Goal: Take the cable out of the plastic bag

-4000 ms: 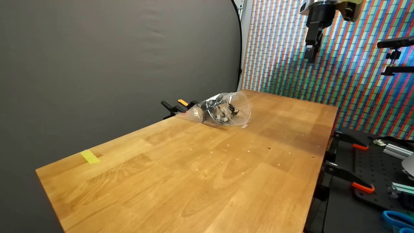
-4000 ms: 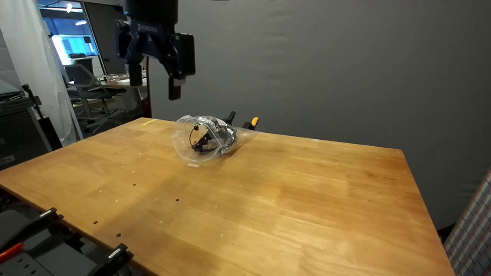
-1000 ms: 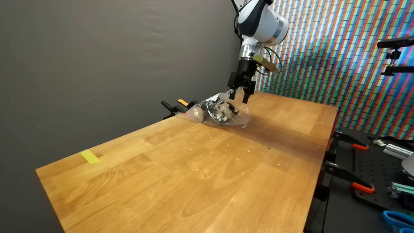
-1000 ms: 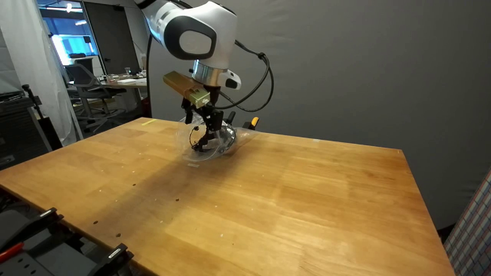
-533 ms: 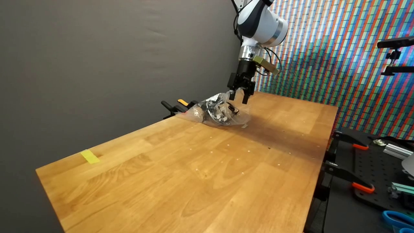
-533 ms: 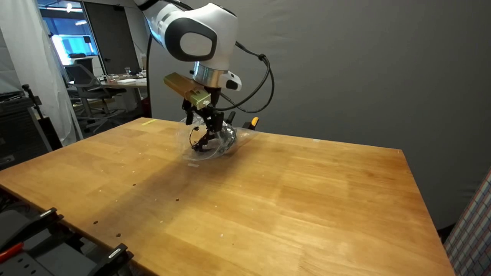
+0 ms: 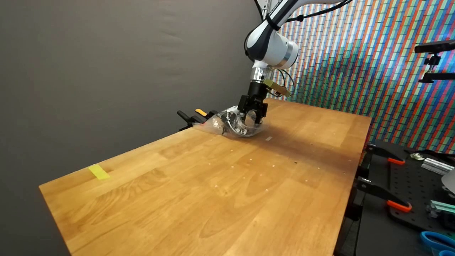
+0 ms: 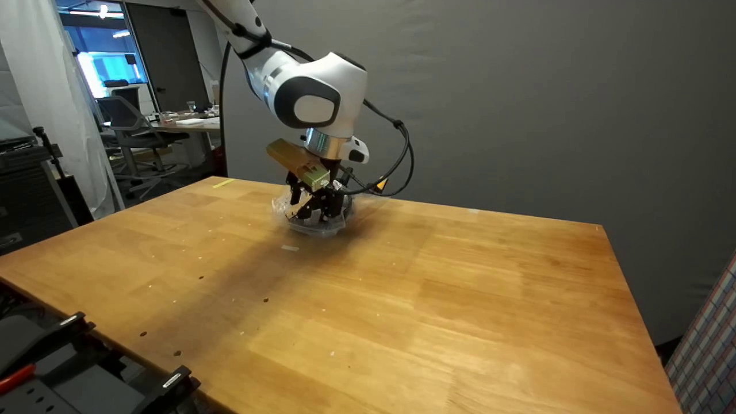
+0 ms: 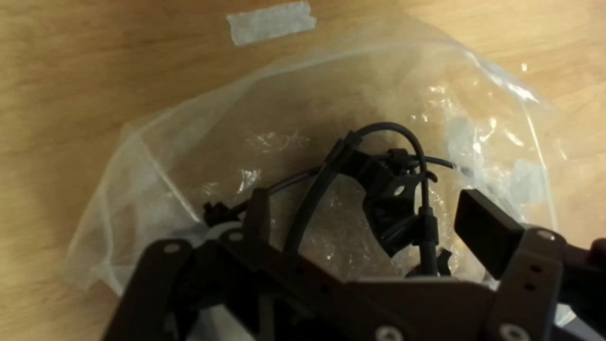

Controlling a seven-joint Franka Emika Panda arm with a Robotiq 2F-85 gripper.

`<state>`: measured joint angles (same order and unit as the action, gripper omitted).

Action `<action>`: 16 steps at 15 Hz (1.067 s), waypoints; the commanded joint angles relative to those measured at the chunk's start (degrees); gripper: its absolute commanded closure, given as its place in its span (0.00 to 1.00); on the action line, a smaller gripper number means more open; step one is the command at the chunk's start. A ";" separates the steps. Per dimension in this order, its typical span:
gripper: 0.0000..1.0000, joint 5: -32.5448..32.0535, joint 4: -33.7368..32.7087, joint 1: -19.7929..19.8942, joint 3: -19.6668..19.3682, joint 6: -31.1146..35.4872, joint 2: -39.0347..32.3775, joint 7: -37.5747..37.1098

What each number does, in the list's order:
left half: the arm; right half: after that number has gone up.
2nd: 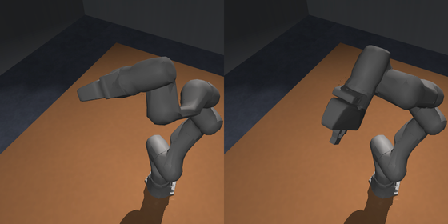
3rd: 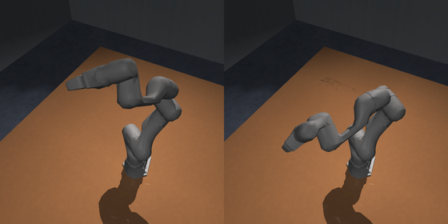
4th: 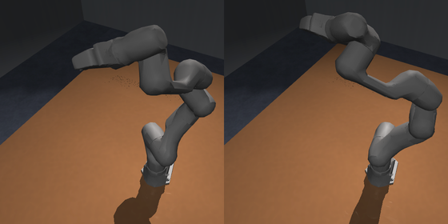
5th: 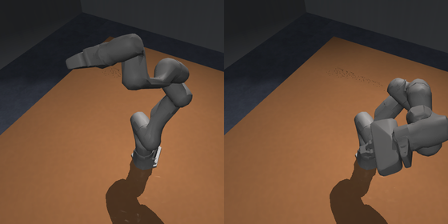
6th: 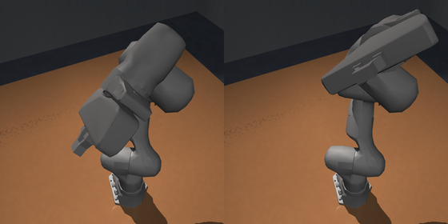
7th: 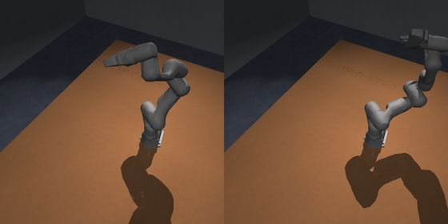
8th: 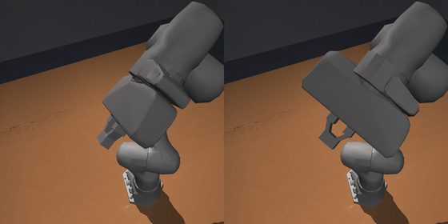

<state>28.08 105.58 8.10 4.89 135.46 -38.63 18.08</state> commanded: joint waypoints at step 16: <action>0.71 -5.46 -3.17 -2.46 1.57 16.94 -5.76 -11.86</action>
<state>23.77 101.72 5.84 6.04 148.48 -43.63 8.42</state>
